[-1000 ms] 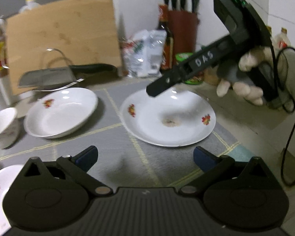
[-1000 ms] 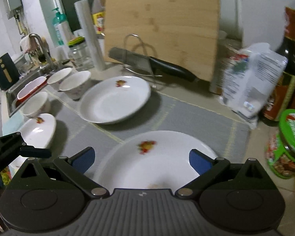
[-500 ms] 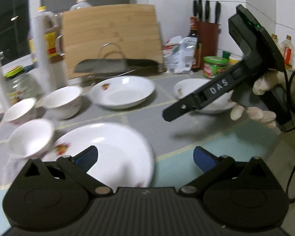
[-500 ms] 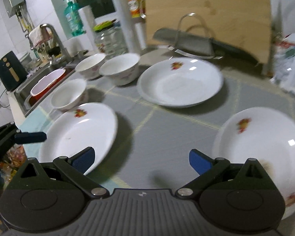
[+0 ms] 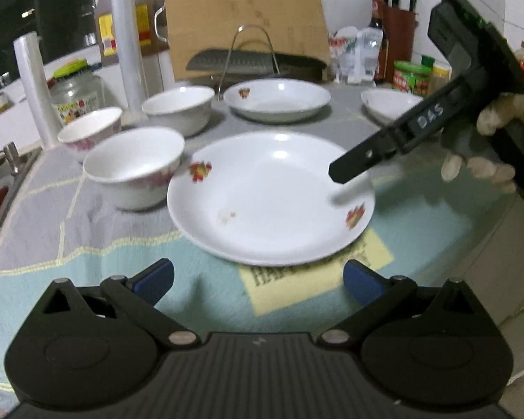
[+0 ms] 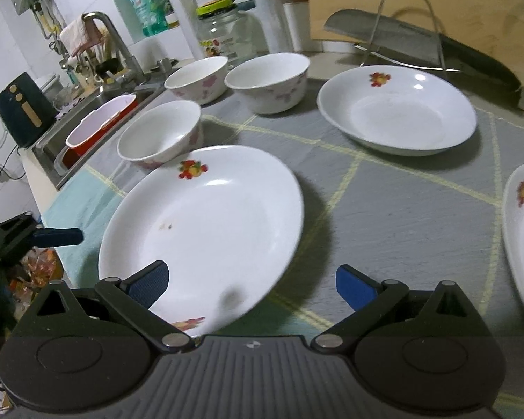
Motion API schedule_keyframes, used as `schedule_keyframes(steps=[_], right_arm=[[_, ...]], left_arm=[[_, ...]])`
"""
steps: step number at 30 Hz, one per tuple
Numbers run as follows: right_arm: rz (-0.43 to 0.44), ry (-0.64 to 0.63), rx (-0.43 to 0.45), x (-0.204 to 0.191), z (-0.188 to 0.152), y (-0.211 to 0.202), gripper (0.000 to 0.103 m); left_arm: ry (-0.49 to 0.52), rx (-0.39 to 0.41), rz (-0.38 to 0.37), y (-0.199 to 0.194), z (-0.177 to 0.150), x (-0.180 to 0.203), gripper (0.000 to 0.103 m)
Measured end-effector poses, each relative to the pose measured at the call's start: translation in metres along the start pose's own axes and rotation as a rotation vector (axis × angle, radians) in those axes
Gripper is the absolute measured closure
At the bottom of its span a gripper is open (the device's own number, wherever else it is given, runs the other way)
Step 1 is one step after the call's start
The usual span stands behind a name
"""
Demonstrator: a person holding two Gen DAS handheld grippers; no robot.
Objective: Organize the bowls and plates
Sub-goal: 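Carry the held plate with the right tool toward the other flat plates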
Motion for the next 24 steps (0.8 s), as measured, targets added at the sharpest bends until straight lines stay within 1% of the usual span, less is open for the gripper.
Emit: schedule_keyframes(steps=[10, 24], right_arm=[[0.024, -0.026, -0.041, -0.013, -0.007, 0.021, 0.0], [0.093, 0.001, -0.02, -0.008, 0.017, 0.041, 0.0]], left_arm=[[-0.01, -0.026, -0.111, 0.025, -0.015, -0.013, 0.001], [0.1, 0.001, -0.201, 0.041, -0.005, -0.017, 0.001]])
Point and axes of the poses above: each gripper's, at about its wrist camera, not at the fingertips, and y roughly the way its jaws point, x to its right, z to its top, the point moved 8 cm from there along y, roughly the way its jaws point, and after that the axes turned 6 degrees about x, right-handed, at the moved point
